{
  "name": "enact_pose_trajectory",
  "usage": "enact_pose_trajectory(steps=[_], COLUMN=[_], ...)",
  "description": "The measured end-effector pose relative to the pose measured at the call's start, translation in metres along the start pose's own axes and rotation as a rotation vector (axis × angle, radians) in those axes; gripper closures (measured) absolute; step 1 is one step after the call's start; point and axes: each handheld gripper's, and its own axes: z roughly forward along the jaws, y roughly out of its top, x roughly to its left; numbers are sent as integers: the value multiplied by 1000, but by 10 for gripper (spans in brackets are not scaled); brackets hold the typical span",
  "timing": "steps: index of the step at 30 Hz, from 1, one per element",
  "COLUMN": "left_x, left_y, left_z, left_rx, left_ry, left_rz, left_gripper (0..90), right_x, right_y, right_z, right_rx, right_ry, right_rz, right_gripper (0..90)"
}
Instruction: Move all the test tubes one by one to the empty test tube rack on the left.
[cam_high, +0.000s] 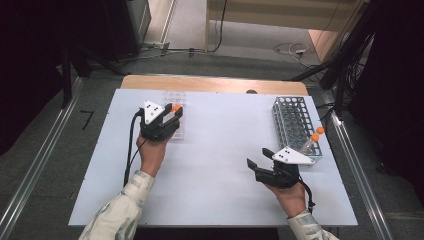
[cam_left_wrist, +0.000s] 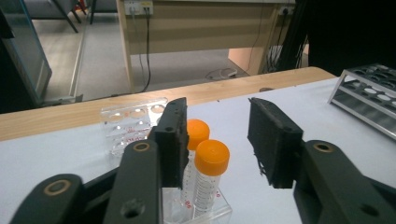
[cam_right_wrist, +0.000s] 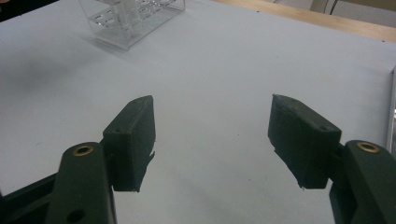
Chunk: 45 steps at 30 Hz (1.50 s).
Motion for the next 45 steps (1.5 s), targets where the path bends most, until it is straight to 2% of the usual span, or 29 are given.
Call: enact_pose_trajectory(steps=[3,6,13,19,22,28,45], left_x=[-1,-3,-9,-14,-16,-19,-21], left_y=[-2,-5,-19,-30,-35,-42,-47], left_z=[-6,-13,-32,-45,-49,-51,-52], left_rx=[-1,5,9,44,55,73,82], left_ry=[-8,-14,-38,-78,-71,-71,-74], left_rz=[-23,-29,-27,-34,-15,-10,2], left_gripper=[486,458,411,378,346,303,302], right_x=[0,-1,-4,-12,-18,-34,-68], right_y=[0,0,0,-3,-6,-13,-27], right_z=[-1,-1,-5,-13,-21,-36,-63], right_rx=[0,-3,-10,-20,-27,-43,-72], right_ry=[-3,-3,-16,-43,-69,-128,-338], right_rz=[4,3,10,18,29,57,148], right_gripper=[308,308,313,317,321,329,380])
